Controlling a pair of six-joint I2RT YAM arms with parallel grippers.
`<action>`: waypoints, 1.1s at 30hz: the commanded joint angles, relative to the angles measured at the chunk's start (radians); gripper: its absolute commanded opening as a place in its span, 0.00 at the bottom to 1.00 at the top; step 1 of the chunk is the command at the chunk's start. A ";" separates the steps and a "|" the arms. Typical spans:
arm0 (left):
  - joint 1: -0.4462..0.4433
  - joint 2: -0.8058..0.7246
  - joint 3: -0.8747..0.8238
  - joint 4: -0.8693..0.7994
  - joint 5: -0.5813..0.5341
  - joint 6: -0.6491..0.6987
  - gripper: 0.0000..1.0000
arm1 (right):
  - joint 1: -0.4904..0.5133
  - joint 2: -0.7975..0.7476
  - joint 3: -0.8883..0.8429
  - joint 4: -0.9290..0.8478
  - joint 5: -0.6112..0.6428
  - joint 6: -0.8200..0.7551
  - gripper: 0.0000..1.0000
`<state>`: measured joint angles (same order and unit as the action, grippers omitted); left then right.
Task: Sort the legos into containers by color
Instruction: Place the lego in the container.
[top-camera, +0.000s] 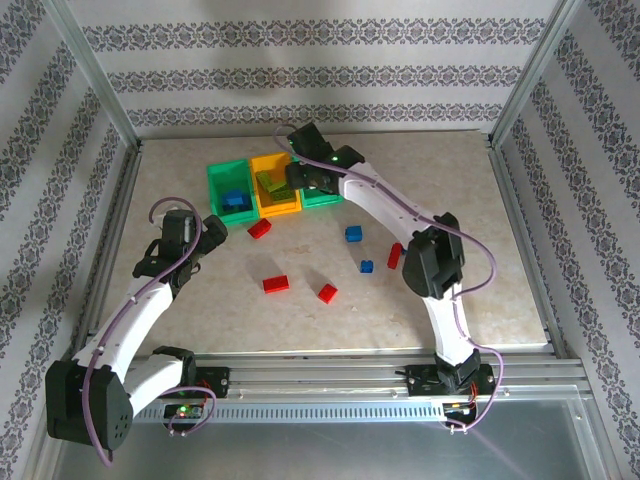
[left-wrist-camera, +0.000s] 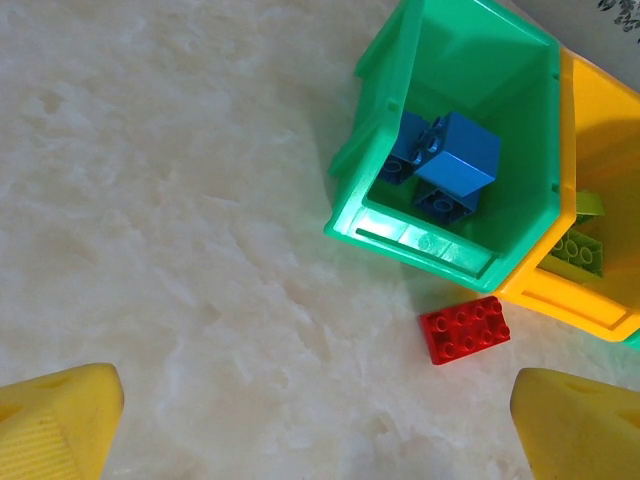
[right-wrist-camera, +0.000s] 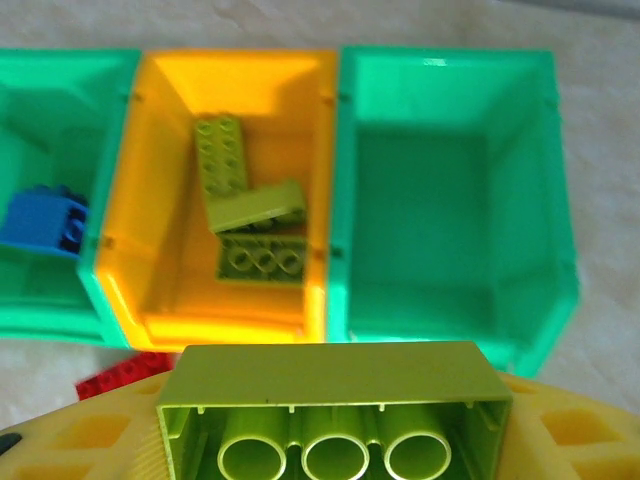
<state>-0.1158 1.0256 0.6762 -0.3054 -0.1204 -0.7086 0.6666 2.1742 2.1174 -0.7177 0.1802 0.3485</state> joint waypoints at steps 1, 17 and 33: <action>0.012 -0.012 -0.012 0.014 0.008 0.009 1.00 | 0.023 0.102 0.122 -0.008 0.048 -0.062 0.45; 0.013 -0.009 -0.003 0.006 0.027 0.023 1.00 | 0.039 0.390 0.444 0.011 0.061 -0.140 0.48; 0.012 -0.014 -0.001 -0.001 0.040 0.023 1.00 | 0.031 0.435 0.504 0.031 0.021 -0.148 0.79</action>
<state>-0.1154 1.0256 0.6762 -0.3058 -0.0925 -0.7074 0.7025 2.5958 2.5870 -0.6983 0.2119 0.2047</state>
